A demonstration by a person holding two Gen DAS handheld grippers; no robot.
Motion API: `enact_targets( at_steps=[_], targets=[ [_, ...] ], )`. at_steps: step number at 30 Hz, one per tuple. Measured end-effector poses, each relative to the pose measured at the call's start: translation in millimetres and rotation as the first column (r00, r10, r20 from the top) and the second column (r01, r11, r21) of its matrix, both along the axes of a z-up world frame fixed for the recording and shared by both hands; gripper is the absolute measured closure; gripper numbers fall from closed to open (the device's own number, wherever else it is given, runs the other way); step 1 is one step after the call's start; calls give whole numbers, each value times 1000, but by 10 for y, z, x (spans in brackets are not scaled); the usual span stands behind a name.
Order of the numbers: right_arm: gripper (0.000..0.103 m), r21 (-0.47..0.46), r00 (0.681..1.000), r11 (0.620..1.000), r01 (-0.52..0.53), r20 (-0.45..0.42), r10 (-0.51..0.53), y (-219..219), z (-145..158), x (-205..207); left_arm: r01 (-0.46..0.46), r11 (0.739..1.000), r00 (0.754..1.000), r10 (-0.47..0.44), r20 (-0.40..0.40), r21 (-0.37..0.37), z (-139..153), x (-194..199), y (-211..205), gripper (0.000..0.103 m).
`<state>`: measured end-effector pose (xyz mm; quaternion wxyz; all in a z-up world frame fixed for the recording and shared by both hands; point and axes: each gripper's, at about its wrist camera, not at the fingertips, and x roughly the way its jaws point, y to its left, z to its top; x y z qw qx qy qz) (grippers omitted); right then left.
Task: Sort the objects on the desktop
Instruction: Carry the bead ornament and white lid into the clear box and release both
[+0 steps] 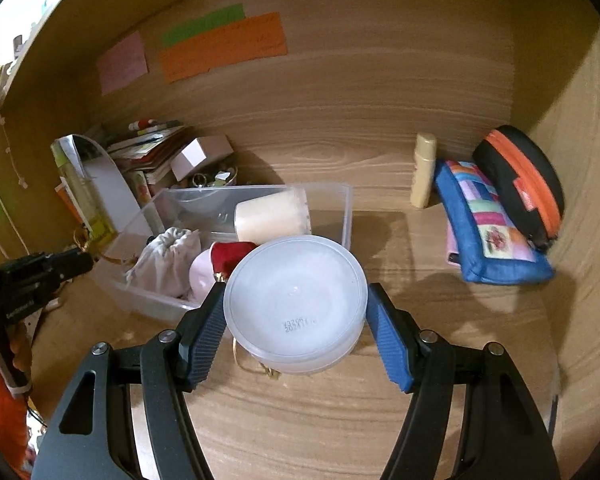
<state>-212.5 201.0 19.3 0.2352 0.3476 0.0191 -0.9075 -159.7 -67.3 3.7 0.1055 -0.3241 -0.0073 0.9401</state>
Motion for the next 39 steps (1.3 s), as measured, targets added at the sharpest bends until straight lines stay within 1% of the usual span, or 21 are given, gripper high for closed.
enact_targets(
  at_steps=[6,9,13,15,18,20,22,25,28,29,31,34,36,39],
  targets=[
    [38,10,999,999,-33,10,33,-204,-30,-175,19,1000,1000,-19,21,-2,-61,-164,62,84],
    [39,23,999,999,-42,3,42,-295,-24,-251,35,999,999,-35,38,8,-116,-263,93,84],
    [39,46,999,998,-48,8,47,-385,-89,-346,55,998,997,-56,56,26,-187,-337,108,84],
    [40,57,999,997,-46,14,46,-415,-141,-390,56,998,997,-57,46,9,-185,-333,124,84],
    [40,25,997,998,-65,33,64,-432,-215,-457,63,998,997,-63,32,5,-187,-334,123,84],
    [40,13,997,997,-75,36,75,-439,-233,-461,73,997,997,-73,32,17,-184,-332,115,84],
    [40,12,997,997,-80,23,80,-444,-247,-440,85,996,996,-86,32,22,-177,-328,118,84],
    [40,10,996,996,-85,0,85,-443,-258,-414,86,996,996,-86,28,16,-174,-320,126,81],
    [40,29,996,996,-85,-34,86,-452,-252,-377,90,996,996,-90,26,19,-171,-304,126,80],
    [37,50,995,996,-79,-59,82,-469,-246,-352,91,996,996,-91,24,17,-170,-296,128,80],
    [24,90,991,995,-50,-120,60,-484,-232,-300,91,996,996,-91,20,17,-166,-282,128,80],
    [23,105,985,994,-37,-162,53,-485,-221,-269,86,996,996,-86,8,15,-153,-250,127,77],
    [22,99,985,995,-32,-167,48,-476,-218,-269,71,997,997,-71,-8,6,-138,-223,127,69],
    [22,85,986,996,-33,-161,47,-451,-219,-279,62,998,998,-61,-34,7,-97,-185,113,65]
  ],
)
